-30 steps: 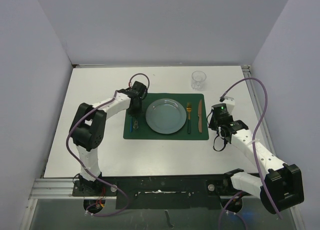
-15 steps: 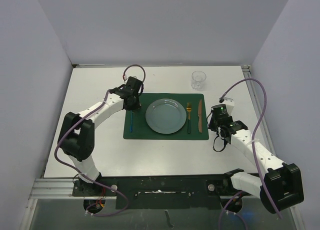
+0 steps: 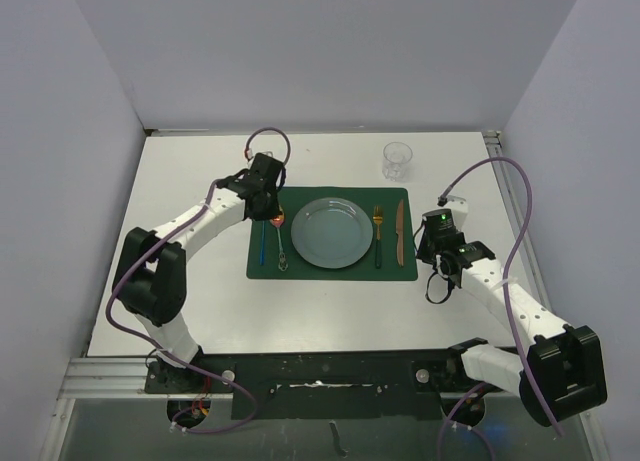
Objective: Set the dinner table for one person
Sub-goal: Pick up the spoon from the napkin.
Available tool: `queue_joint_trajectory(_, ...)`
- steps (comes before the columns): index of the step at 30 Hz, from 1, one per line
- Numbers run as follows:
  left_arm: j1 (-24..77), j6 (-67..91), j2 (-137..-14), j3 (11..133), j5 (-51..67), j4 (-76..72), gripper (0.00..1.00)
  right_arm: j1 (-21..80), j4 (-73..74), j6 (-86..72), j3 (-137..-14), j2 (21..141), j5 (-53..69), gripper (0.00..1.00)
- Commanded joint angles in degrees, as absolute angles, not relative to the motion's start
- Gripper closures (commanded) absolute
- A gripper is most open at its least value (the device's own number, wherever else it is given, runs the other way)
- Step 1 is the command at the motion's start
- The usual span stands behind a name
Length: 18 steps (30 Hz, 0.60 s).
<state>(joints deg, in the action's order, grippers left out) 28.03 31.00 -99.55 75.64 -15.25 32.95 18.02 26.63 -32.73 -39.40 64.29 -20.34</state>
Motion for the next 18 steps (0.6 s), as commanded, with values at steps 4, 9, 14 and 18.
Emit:
queue_joint_trajectory(4,28.01,29.66,-100.19,77.12,-10.80,32.80,1.00,17.70,25.10,-31.90,-40.52,64.30,-21.34,0.75)
queue_joint_trajectory(9,28.32,29.44,-101.27,75.08,-9.84,33.31,0.89,17.70,24.70,-31.82,-40.52,64.98,-21.06,0.75)
queue_joint_trajectory(14,29.35,29.68,-102.95,73.73,-10.05,34.08,0.77,17.63,24.65,-31.64,-40.34,64.78,-21.28,0.75)
queue_joint_trajectory(18,30.16,30.30,-104.53,73.01,-10.03,34.02,0.76,17.60,24.62,-31.65,-40.34,64.78,-21.29,0.75)
